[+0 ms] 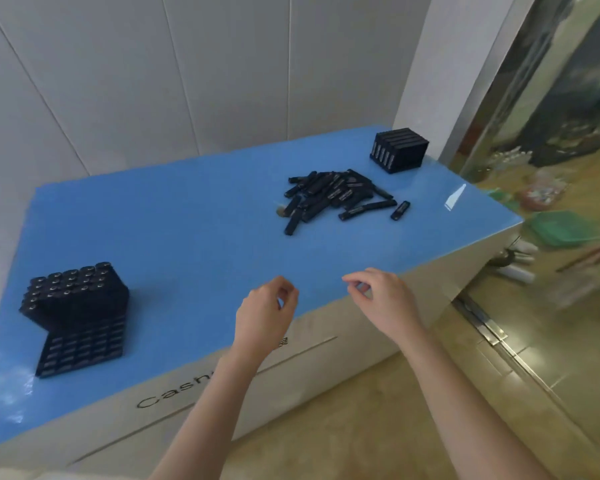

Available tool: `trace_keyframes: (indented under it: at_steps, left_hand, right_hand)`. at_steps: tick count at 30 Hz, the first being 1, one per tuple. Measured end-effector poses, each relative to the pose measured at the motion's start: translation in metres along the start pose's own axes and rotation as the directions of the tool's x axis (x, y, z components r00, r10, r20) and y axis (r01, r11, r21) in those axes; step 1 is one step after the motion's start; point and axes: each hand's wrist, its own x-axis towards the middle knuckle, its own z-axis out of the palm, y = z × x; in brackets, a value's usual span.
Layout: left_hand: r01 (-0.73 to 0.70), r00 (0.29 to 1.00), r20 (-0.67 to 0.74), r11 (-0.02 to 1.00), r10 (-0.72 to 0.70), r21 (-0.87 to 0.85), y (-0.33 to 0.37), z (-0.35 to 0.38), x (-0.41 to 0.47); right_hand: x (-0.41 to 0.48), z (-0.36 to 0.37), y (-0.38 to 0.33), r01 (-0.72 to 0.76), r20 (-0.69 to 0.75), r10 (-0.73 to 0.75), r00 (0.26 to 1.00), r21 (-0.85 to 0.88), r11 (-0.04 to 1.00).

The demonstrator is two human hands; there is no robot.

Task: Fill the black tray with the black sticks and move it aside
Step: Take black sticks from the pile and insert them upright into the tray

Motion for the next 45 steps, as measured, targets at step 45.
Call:
trace_keyframes:
  at_steps: [45]
  left_hand:
    - [0.023, 0.981, -0.169, 0.817, 0.091, 0.576, 0.091, 0.197, 0.244]
  right_hand:
    - [0.307, -0.045, 0.211, 0.719, 0.516, -0.552, 0.654, -0.198, 0.666]
